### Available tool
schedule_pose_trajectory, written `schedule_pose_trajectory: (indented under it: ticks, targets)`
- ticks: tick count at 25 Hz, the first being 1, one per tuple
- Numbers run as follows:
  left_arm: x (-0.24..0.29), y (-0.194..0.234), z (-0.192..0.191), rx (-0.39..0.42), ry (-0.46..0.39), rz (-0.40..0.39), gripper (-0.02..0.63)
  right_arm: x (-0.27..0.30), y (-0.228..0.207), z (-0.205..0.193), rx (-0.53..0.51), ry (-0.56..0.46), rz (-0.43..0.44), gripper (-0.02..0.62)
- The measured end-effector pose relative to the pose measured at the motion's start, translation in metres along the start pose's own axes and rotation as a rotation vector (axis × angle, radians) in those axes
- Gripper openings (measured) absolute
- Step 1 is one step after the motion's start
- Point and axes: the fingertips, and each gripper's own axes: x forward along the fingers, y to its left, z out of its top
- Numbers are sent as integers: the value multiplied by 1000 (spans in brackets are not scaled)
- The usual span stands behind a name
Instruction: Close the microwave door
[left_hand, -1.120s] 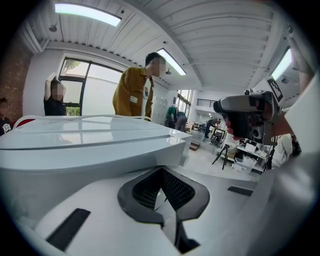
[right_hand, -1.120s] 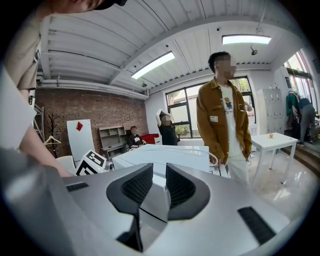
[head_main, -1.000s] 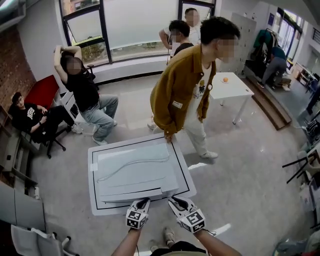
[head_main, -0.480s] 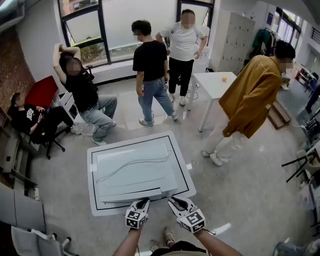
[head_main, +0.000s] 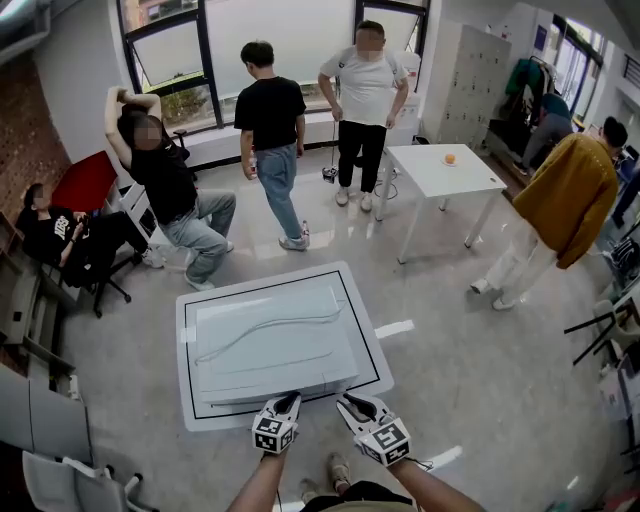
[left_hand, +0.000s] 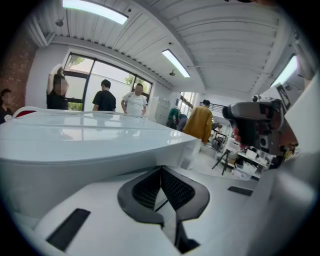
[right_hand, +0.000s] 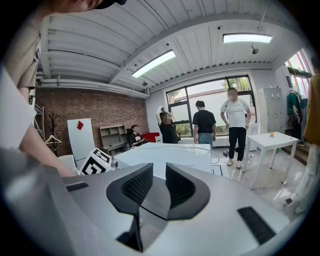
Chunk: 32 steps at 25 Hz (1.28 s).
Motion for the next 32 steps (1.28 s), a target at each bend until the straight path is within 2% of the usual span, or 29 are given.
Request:
schedule_pose_trajectory:
  ticks: [4, 9, 17, 25, 32]
  targets:
    - [10, -11, 7, -3, -1, -27, 5, 1, -2, 0, 3, 0, 2, 69]
    - [8, -13, 7, 5, -4, -22, 8, 2, -2, 0, 3, 1, 0, 69]
    - [-10, -14, 16, 12, -39, 26, 9, 7, -6, 5, 1, -16, 30, 69]
    - [-37, -14, 52, 42, -126, 84, 9, 10, -12, 17, -36, -43, 74, 69]
    - [-66, -7, 81, 54, -209, 162, 9, 4, -23, 30, -90, -87, 40, 69]
